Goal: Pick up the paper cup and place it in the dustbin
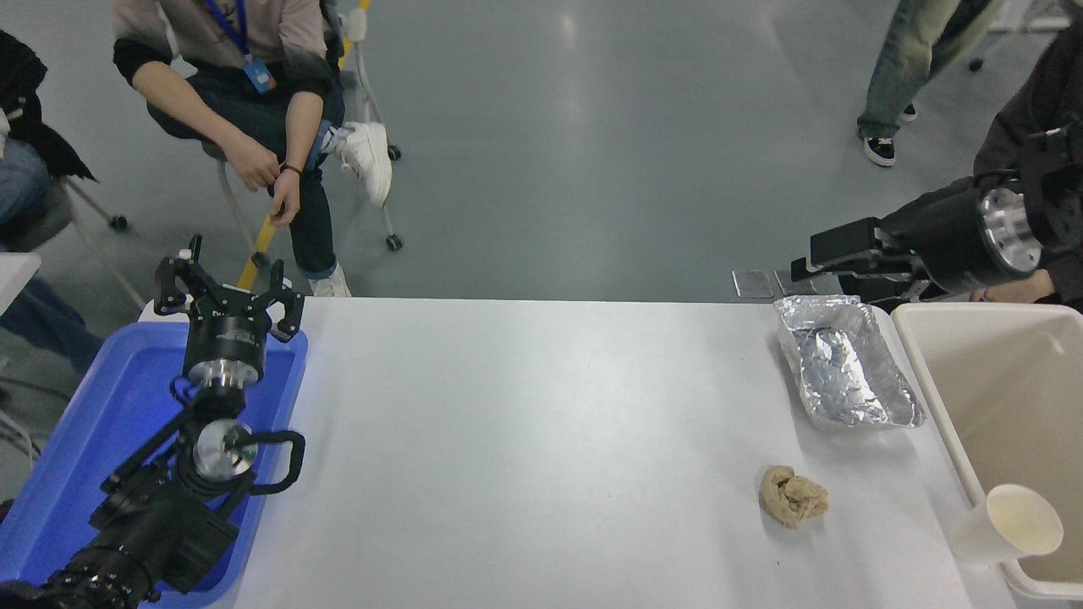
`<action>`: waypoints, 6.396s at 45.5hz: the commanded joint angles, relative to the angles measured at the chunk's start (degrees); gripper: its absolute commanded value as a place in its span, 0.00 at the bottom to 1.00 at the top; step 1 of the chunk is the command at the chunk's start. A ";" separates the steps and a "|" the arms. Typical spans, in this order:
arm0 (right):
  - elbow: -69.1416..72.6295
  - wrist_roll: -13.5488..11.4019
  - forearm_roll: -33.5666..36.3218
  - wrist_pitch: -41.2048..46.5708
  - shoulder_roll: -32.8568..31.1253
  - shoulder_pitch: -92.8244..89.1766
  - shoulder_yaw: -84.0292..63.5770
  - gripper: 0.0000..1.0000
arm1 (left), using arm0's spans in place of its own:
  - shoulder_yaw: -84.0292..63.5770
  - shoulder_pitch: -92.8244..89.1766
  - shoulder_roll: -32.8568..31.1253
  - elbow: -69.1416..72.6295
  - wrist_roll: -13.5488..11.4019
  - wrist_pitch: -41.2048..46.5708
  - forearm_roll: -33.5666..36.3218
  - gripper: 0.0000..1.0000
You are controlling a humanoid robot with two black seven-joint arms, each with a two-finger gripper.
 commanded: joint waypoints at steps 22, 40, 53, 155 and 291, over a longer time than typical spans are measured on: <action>9.96 -0.77 10.26 9.29 11.07 14.48 -10.23 1.00 | -0.01 0.00 0.00 -0.01 -0.01 0.00 0.02 0.99; 8.91 -1.57 -16.71 4.02 -8.87 10.09 -18.84 1.00 | -0.01 0.08 0.00 -0.01 -0.10 0.00 -0.07 0.99; 1.44 -1.39 -29.29 -6.00 -22.41 -5.46 -16.56 1.00 | -0.01 0.00 0.00 -0.01 -0.10 0.00 -0.07 0.99; -9.38 -1.48 -36.32 7.43 -33.23 -18.41 21.33 0.00 | -0.01 -0.09 0.00 -0.01 0.08 0.00 0.02 0.99; -52.82 1.25 -34.92 -20.25 -6.32 -70.35 46.47 1.00 | -0.01 -0.09 0.00 -0.01 -0.01 0.00 -0.07 0.99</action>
